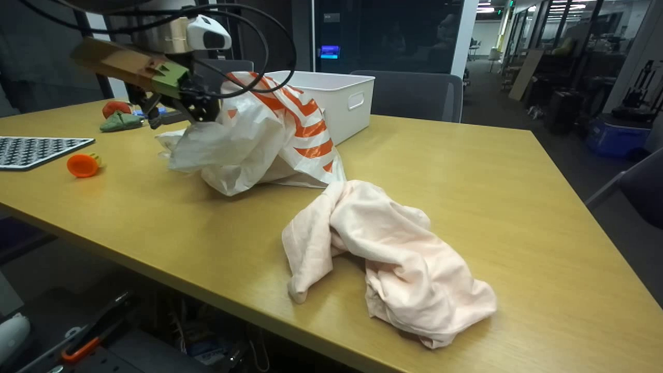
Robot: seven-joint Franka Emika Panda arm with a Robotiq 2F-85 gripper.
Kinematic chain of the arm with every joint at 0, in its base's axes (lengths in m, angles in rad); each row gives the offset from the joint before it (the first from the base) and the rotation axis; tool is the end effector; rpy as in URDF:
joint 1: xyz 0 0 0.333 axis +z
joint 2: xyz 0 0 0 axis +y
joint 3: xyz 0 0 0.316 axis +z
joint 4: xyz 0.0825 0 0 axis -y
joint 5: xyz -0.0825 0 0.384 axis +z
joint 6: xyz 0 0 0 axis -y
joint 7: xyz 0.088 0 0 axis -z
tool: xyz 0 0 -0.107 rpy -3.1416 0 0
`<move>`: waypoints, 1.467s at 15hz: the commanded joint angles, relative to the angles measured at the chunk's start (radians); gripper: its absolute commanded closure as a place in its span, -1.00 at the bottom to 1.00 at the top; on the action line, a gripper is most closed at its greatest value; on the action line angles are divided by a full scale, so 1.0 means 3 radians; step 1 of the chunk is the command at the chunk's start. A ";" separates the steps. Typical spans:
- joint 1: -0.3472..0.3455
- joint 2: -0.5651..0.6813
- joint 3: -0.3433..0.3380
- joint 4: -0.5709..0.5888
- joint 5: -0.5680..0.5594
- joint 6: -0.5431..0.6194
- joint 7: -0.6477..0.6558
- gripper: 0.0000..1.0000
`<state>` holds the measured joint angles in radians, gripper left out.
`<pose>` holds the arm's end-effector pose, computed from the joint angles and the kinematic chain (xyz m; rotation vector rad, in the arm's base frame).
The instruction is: Remove the moose toy from the plastic
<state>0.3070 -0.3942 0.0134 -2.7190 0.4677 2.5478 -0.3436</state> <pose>0.3813 0.1201 0.3678 -2.7976 -0.4266 -0.3180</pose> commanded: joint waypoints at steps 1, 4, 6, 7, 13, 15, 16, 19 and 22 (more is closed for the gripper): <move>-0.0114 0.0480 0.0216 0.0198 -0.0293 0.0645 0.0345 -1.00; -0.0336 0.0670 0.0363 0.0254 -0.0821 0.0759 0.0915 -1.00; -0.0411 0.0735 0.0397 0.0295 -0.1047 0.0681 0.1145 -1.00; -0.0436 0.0755 0.0419 0.0310 -0.1132 0.0670 0.1255 -1.00; -0.0424 0.0803 0.0460 0.0347 -0.1134 0.0740 0.1562 0.03; -0.0411 0.0799 0.0466 0.0353 -0.1104 0.0747 0.1586 0.31; -0.0410 0.0795 0.0470 0.0354 -0.1099 0.0753 0.1606 0.48; -0.0394 0.0786 0.0464 0.0343 -0.1052 0.0813 0.1605 0.92; -0.0398 0.0762 0.0465 0.0329 -0.1047 0.0887 0.1640 1.00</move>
<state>0.1908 -0.1615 0.1409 -2.6249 0.1416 2.7764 0.1268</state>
